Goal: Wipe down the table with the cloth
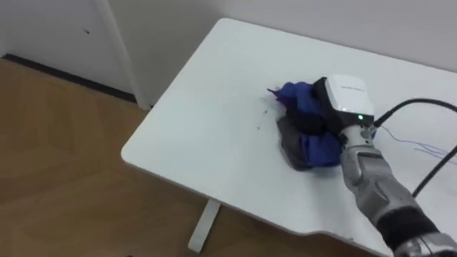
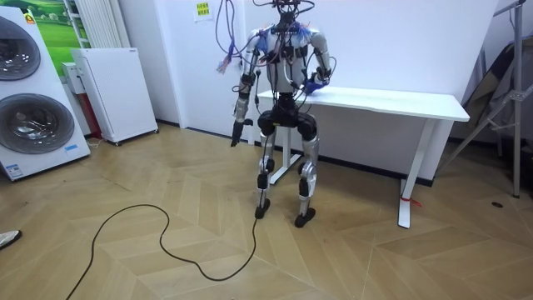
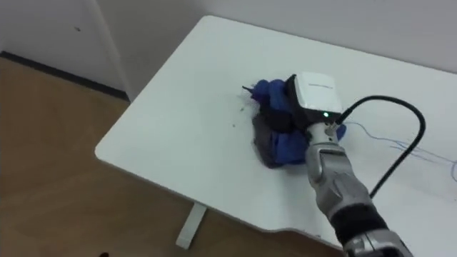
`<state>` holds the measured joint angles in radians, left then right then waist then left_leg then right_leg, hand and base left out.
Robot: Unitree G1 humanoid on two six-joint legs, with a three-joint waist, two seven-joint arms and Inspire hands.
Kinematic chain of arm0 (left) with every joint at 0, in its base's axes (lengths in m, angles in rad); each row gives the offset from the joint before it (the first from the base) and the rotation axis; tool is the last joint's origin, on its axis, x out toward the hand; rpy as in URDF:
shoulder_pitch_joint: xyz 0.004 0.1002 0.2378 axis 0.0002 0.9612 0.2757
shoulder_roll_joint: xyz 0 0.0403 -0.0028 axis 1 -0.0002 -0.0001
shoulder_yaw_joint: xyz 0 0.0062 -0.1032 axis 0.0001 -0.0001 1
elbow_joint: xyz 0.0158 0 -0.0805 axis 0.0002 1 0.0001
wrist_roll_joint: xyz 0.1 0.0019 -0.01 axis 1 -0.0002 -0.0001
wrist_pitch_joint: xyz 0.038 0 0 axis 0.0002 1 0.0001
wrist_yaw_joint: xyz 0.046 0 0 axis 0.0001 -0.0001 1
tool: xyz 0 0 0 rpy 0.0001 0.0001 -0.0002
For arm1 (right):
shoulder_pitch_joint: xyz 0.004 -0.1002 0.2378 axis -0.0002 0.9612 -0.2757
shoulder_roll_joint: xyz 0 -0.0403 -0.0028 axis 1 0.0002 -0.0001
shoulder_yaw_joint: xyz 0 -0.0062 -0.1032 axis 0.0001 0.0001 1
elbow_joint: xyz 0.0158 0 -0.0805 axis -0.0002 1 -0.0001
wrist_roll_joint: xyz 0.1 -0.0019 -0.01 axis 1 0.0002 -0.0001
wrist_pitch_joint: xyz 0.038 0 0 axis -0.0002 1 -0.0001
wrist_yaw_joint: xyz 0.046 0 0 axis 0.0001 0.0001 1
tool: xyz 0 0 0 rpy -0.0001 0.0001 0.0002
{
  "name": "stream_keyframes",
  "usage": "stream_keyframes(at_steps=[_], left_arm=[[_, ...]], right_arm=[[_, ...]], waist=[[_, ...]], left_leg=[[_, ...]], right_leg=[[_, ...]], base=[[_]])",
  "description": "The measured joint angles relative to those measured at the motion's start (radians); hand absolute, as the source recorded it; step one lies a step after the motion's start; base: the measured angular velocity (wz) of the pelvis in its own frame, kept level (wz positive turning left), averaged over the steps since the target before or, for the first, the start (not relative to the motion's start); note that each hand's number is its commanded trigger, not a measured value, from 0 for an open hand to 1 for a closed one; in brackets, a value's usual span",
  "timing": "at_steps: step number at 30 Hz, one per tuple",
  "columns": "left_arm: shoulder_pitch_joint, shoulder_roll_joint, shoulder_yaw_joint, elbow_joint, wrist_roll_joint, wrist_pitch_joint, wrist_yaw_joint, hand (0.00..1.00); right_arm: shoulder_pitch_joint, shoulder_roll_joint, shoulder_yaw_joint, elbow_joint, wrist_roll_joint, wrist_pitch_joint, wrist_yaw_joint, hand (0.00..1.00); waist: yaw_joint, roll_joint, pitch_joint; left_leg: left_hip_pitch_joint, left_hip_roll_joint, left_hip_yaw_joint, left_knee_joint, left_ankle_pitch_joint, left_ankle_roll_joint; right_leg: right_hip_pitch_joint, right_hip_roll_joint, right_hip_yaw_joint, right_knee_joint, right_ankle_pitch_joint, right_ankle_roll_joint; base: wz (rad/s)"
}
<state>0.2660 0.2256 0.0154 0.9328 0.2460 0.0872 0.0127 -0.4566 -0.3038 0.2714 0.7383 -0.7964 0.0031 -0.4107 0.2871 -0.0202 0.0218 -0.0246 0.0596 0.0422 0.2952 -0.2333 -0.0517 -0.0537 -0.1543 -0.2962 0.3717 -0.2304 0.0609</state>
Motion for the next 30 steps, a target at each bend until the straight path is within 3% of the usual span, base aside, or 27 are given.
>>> stream_keyframes(at_steps=[3, 6, 8, 9, 11, 14, 16, 19, 20, 21, 22, 24, 27, 28, 29, 30], left_arm=[[0.061, 0.015, 0.022, -0.009, 0.004, 0.019, -0.008, 0.00], [0.080, 0.028, 0.065, -0.009, 0.009, 0.025, -0.021, 0.00], [0.102, 0.034, 0.123, -0.010, 0.013, 0.016, -0.021, 0.00], [0.104, 0.036, 0.133, -0.010, 0.020, 0.016, -0.020, 0.00], [0.115, 0.040, 0.162, -0.011, 0.029, 0.006, -0.013, 0.00], [0.098, 0.032, 0.145, -0.010, 0.031, -0.019, -0.018, 0.00], [0.075, 0.028, 0.123, -0.011, 0.031, -0.028, -0.019, 0.00], [0.063, 0.025, 0.105, -0.016, 0.032, -0.028, -0.021, 0.00], [0.057, 0.021, 0.101, -0.007, 0.032, -0.022, -0.022, 0.00], [0.057, 0.018, 0.098, -0.005, 0.032, -0.019, -0.023, 0.00], [0.057, 0.016, 0.095, -0.005, 0.032, -0.018, -0.025, 0.00], [0.058, 0.016, 0.091, -0.005, 0.032, -0.008, -0.026, 0.00], [0.077, 0.021, 0.090, -0.006, 0.030, 0.005, -0.040, 0.00], [0.094, 0.023, 0.087, -0.007, 0.030, 0.014, -0.044, 0.00], [0.114, 0.023, 0.087, -0.009, 0.031, 0.024, -0.045, 0.00], [0.126, 0.023, 0.087, -0.012, 0.031, 0.027, -0.046, 0.00]], right_arm=[[0.016, -0.023, -0.015, 0.025, 0.009, -0.005, -0.005, 1.00], [0.142, -0.074, -0.095, 0.085, 0.064, -0.005, -0.018, 1.00], [0.248, -0.082, -0.190, 0.095, 0.127, -0.067, -0.073, 1.00], [0.266, -0.086, -0.208, 0.103, 0.127, -0.076, -0.080, 1.00], [0.334, -0.099, -0.273, 0.110, 0.130, -0.079, -0.098, 1.00], [0.351, -0.105, -0.293, 0.131, 0.126, -0.070, -0.097, 1.00], [0.335, -0.106, -0.283, 0.132, 0.139, -0.055, -0.086, 1.00], [0.286, -0.107, -0.225, 0.120, 0.117, 0.011, -0.050, 1.00], [0.259, -0.105, -0.193, 0.104, 0.110, 0.025, -0.031, 1.00], [0.244, -0.105, -0.171, 0.090, 0.102, 0.033, -0.022, 1.00], [0.197, -0.101, -0.127, 0.070, 0.083, 0.037, -0.012, 1.00], [0.132, -0.083, -0.091, 0.040, 0.073, 0.040, 0.005, 1.00], [0.075, -0.076, -0.086, -0.012, 0.065, 0.036, 0.019, 1.00], [0.057, -0.076, -0.083, -0.012, 0.068, 0.028, 0.020, 1.00], [0.050, -0.076, -0.082, -0.012, 0.068, 0.027, 0.020, 1.00], [0.052, -0.077, -0.082, -0.011, 0.069, 0.026, 0.017, 1.00]], waist=[[-0.007, -0.009, -0.0027], [-0.020, -0.014, -0.0054], [-0.067, -0.018, -0.0124], [-0.080, -0.020, -0.0138], [-0.101, -0.023, -0.0268], [-0.122, -0.024, -0.0293], [-0.116, -0.022, -0.0283], [-0.100, -0.020, -0.0290], [-0.078, -0.017, -0.0217], [-0.067, -0.016, -0.0210], [-0.052, -0.012, -0.0093], [-0.030, -0.015, -0.0027], [0.019, -0.019, -0.0045], [0.023, -0.021, -0.0044], [0.023, -0.029, -0.0095], [0.022, -0.026, -0.0079]], left_leg=[[-0.001, -0.005, -0.015, -0.006, 0.001, 0.003], [0.013, -0.012, -0.020, -0.008, 0.003, 0.007], [0.030, -0.016, -0.016, -0.011, 0.003, 0.007], [0.038, -0.017, -0.016, -0.014, 0.003, 0.007], [0.071, -0.018, -0.015, -0.031, 0.003, 0.007], [0.089, -0.018, -0.019, -0.031, 0.003, 0.007], [0.091, -0.014, -0.018, -0.036, 0.003, 0.007], [0.094, -0.006, -0.016, -0.044, 0.003, 0.007], [0.100, -0.004, -0.012, -0.045, 0.003, 0.007], [0.098, -0.003, -0.013, -0.045, 0.003, 0.007], [0.091, -0.003, -0.018, -0.045, 0.003, 0.007], [0.076, -0.002, -0.021, -0.040, 0.005, 0.006], [0.066, -0.004, -0.032, -0.037, 0.005, 0.007], [0.066, -0.006, -0.041, -0.039, 0.007, 0.009], [0.067, -0.009, -0.050, -0.038, 0.007, 0.010], [0.067, -0.009, -0.055, -0.038, 0.007, 0.010]], right_leg=[[0.020, 0.004, -0.010, -0.040, 0.012, 0.009], [0.076, 0.005, -0.016, -0.089, 0.020, 0.020], [0.114, 0.005, -0.018, -0.116, 0.022, 0.025], [0.126, 0.005, -0.021, -0.122, 0.022, 0.025], [0.159, 0.006, -0.026, -0.137, 0.023, 0.027], [0.181, 0.008, -0.029, -0.143, 0.024, 0.028], [0.183, 0.012, -0.026, -0.149, 0.025, 0.028], [0.173, 0.019, -0.021, -0.139, 0.031, 0.021], [0.165, 0.021, -0.009, -0.128, 0.032, 0.018], [0.160, 0.022, -0.007, -0.125, 0.034, 0.016], [0.149, 0.021, -0.007, -0.113, 0.036, 0.013], [0.134, 0.022, -0.007, -0.113, 0.040, 0.010], [0.131, 0.028, -0.008, -0.138, 0.048, 0.014], [0.141, 0.029, -0.009, -0.153, 0.051, 0.016], [0.143, 0.029, -0.012, -0.152, 0.052, 0.016], [0.146, 0.029, -0.016, -0.152, 0.052, 0.017]], base=[[0.22], [0.41], [0.22], [0.12], [0.03], [-0.10], [-0.17], [-0.12], [-0.26], [-0.27], [-0.13], [-0.01], [0.12], [0.22], [0.24], [0.28]])
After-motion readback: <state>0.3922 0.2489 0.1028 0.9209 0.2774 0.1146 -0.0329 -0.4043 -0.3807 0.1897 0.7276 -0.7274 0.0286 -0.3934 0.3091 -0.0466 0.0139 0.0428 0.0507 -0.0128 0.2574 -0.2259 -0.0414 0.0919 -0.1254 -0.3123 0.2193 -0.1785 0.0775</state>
